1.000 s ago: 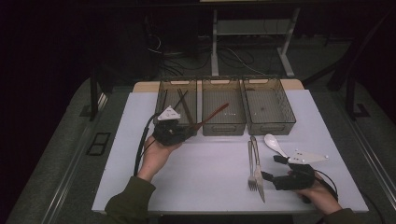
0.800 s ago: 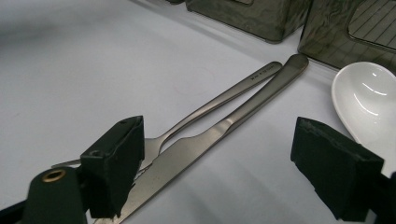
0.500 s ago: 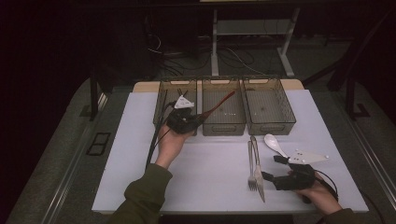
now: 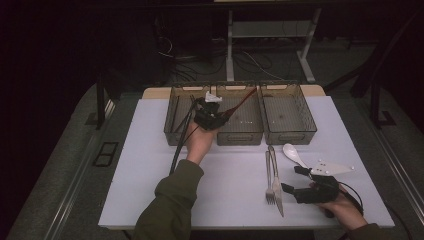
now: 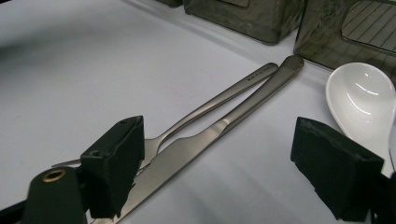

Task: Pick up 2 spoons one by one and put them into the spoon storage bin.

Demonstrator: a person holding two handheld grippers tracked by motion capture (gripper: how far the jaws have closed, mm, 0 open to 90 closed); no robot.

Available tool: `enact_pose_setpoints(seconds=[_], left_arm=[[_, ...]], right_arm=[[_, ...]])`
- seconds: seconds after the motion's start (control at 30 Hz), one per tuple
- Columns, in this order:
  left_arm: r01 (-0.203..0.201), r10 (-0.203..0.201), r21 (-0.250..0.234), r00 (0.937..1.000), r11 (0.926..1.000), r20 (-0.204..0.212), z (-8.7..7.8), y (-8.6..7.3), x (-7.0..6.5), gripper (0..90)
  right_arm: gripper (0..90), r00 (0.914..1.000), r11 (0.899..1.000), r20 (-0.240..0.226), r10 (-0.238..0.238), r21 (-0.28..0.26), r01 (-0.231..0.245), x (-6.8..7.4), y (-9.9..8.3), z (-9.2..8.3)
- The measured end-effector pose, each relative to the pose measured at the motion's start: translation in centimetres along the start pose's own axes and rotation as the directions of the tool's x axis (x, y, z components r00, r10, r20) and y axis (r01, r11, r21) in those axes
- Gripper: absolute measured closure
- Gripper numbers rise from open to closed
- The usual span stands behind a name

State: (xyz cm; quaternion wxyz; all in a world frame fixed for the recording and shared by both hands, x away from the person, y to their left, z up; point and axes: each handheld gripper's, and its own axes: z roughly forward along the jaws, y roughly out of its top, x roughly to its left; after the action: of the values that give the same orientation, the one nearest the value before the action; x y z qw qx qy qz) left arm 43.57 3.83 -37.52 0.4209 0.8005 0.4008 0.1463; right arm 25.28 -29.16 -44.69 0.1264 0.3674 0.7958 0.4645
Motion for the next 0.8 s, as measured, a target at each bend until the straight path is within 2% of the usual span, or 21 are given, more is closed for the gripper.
enact_pose_setpoints(seconds=[0.17, 0.4, 0.57, 0.73, 0.8], left_arm=[[-0.020, 0.022, 0.065, 0.9995, 0.9977, -0.023, 1.3, 0.5, -0.1, 78.5], [-0.027, 0.034, 0.149, 0.9984, 0.9885, -0.046, 2.5, 0.4, -0.2, 78.4], [-0.019, 0.026, 0.157, 0.9987, 0.9874, -0.044, 2.6, 0.4, -0.3, 77.8], [-0.015, 0.021, 0.127, 0.9988, 0.9918, -0.044, 2.4, 0.5, -0.3, 63.4], [-0.020, 0.025, 0.119, 0.9990, 0.9927, -0.038, 2.3, 0.5, -0.4, 60.7]], right_arm=[[17.1, 1.0000, 1.000, 0.000, -0.002, -0.002, 0.002, 0.0, 0.0, 0.0], [17.1, 1.0000, 1.000, -0.001, -0.004, -0.004, 0.004, 0.0, 0.0, -0.1], [17.1, 1.0000, 1.000, -0.002, -0.004, -0.004, 0.004, 0.0, 0.0, -0.1], [17.1, 1.0000, 1.000, -0.002, -0.002, -0.004, 0.002, 0.0, 0.0, -0.1], [17.1, 1.0000, 1.000, -0.002, -0.003, -0.004, 0.003, 0.1, 0.0, -0.1]])
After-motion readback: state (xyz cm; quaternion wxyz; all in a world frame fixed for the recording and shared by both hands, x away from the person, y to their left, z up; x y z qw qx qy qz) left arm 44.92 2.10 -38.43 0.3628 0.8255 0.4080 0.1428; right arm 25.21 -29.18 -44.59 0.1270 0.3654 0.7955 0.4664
